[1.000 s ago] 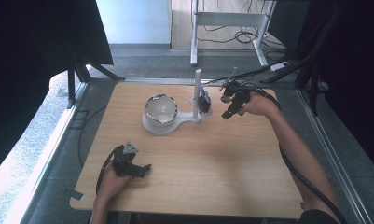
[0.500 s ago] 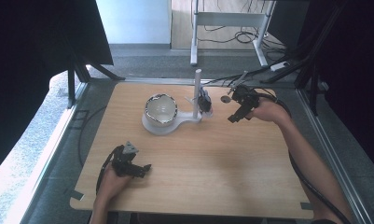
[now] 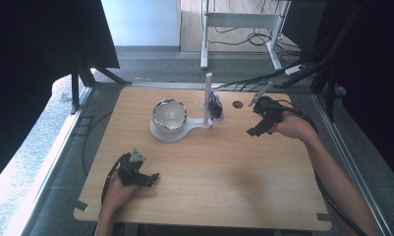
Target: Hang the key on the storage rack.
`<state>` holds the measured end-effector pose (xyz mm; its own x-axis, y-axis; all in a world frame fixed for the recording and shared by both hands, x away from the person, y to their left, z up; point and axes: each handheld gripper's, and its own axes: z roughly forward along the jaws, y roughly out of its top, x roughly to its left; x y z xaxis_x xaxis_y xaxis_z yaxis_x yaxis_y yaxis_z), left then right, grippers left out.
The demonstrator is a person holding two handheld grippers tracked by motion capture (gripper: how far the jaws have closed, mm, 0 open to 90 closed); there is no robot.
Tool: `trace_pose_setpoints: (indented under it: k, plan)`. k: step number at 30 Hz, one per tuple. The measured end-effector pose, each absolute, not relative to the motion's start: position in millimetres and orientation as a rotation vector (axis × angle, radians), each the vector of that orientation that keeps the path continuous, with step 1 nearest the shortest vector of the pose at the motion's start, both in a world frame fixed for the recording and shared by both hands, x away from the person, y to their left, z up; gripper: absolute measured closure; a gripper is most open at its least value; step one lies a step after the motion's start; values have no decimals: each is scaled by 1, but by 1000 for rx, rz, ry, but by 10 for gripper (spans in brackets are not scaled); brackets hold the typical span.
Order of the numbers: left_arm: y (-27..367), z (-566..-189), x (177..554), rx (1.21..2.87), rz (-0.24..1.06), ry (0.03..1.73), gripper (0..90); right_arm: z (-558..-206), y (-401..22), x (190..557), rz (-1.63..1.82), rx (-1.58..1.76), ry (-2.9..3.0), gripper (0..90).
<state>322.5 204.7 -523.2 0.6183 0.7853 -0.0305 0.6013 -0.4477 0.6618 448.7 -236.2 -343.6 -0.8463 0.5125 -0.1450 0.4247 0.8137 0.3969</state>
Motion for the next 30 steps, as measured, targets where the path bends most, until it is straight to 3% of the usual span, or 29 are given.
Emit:
trace_pose_setpoints:
  k: [30]
  plan:
    - [205,-523,322,2195,369,1085,0,-353,-282,381,626,733,2667,86]
